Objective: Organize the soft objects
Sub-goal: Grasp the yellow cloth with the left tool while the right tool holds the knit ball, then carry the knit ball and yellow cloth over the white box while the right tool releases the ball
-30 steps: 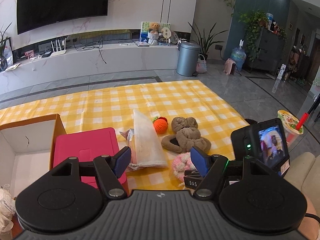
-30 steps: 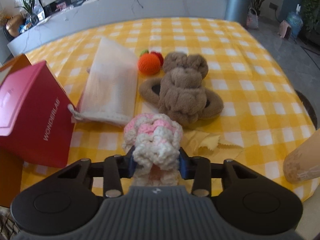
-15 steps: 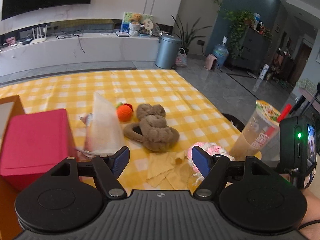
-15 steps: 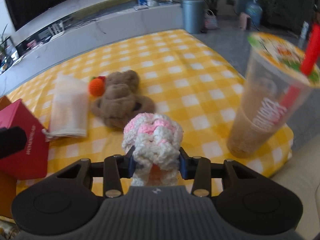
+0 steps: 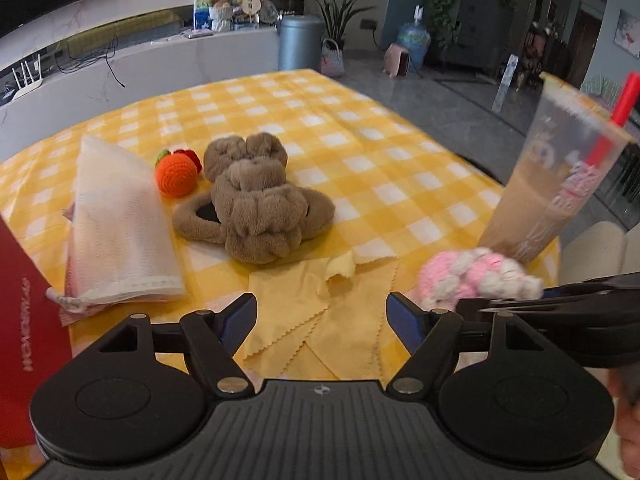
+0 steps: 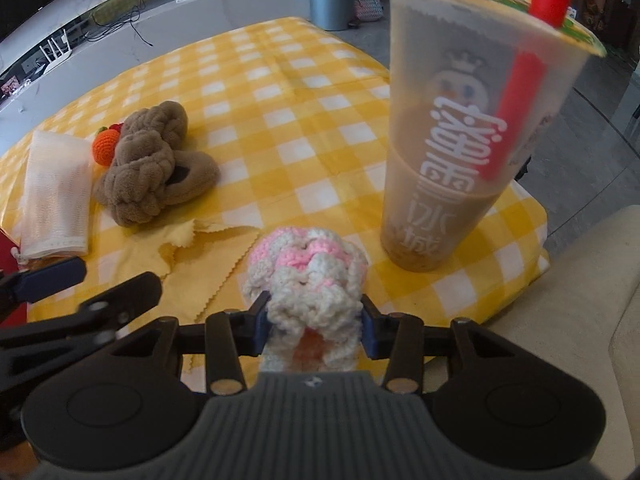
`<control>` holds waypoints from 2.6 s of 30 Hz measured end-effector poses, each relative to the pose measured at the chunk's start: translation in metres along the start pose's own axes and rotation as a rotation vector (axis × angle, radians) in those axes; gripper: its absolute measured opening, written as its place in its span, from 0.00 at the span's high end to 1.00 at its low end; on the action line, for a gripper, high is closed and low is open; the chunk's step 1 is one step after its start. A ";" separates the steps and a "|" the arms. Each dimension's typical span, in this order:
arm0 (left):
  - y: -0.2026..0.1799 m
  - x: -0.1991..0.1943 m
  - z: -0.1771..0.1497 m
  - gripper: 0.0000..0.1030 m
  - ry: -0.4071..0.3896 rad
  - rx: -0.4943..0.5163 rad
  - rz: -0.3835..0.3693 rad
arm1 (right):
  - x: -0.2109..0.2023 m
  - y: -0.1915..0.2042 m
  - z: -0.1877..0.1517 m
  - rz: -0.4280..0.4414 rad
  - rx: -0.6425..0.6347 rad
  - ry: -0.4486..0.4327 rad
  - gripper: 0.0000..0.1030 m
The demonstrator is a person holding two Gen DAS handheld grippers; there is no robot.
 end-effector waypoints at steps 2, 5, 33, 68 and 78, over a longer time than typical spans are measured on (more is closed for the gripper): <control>0.003 0.009 0.000 0.16 -0.002 0.003 -0.007 | -0.001 -0.002 0.000 0.009 0.006 0.001 0.57; 0.007 0.018 -0.001 0.13 -0.003 0.008 -0.029 | -0.001 -0.001 -0.001 0.003 0.003 0.001 0.57; -0.002 0.013 -0.012 0.96 -0.027 0.102 0.100 | 0.003 0.009 -0.002 0.026 -0.025 0.021 0.52; 0.126 -0.230 -0.043 0.96 -0.186 -0.056 0.337 | -0.155 0.153 -0.032 0.733 -0.201 -0.193 0.56; 0.217 -0.279 -0.083 0.96 -0.257 -0.288 0.367 | -0.152 0.226 -0.060 0.799 -0.136 -0.061 0.56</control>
Point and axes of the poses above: each gripper's, at about its wrist camera, not at the fingertips, and x roughly the way its jaws point, y to its left, z to its top, the point moved 1 cm from there along x, roughly the way its jaws point, and after that the axes turned 13 degrees about x, right-handed, at the moved point
